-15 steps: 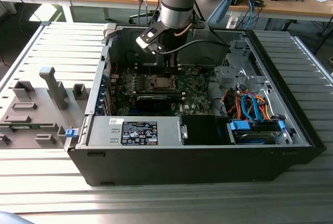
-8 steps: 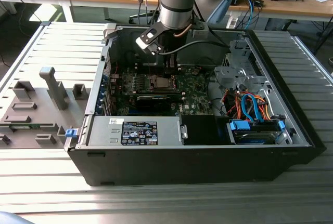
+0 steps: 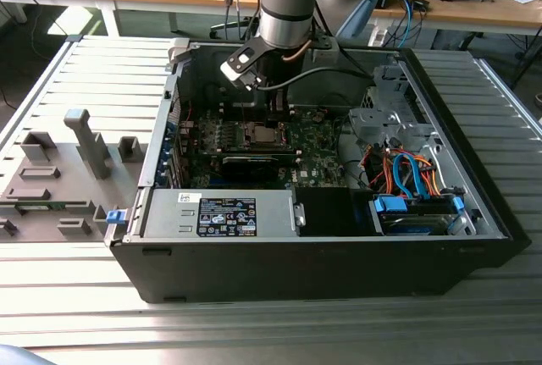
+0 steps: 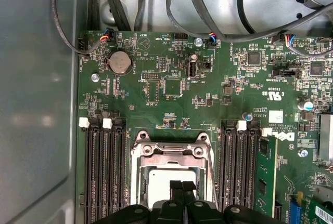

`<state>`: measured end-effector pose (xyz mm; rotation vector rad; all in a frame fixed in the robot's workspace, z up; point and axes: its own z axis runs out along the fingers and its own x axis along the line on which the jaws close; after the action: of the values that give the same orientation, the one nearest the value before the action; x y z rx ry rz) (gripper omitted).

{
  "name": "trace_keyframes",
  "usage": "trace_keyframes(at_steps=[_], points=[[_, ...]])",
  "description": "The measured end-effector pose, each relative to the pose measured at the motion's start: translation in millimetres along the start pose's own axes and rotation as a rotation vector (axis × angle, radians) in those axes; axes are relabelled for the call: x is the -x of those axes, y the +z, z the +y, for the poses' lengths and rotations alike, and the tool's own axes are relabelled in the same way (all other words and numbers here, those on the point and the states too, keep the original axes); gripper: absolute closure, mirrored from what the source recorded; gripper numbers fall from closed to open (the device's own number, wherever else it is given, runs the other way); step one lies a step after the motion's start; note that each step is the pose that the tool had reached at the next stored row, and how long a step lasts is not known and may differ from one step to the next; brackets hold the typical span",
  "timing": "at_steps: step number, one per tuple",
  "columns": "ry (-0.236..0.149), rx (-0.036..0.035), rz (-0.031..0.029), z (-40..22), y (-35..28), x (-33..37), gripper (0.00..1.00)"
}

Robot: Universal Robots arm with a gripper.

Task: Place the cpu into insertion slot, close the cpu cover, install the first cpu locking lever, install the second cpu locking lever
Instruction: 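Close the cpu cover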

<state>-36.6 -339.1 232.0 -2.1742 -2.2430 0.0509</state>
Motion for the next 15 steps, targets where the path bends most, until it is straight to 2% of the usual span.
trace_keyframes(at_steps=[15], points=[[0.0, 0.0, 0.0, -6.0, 3.8, -0.2, 0.89]])
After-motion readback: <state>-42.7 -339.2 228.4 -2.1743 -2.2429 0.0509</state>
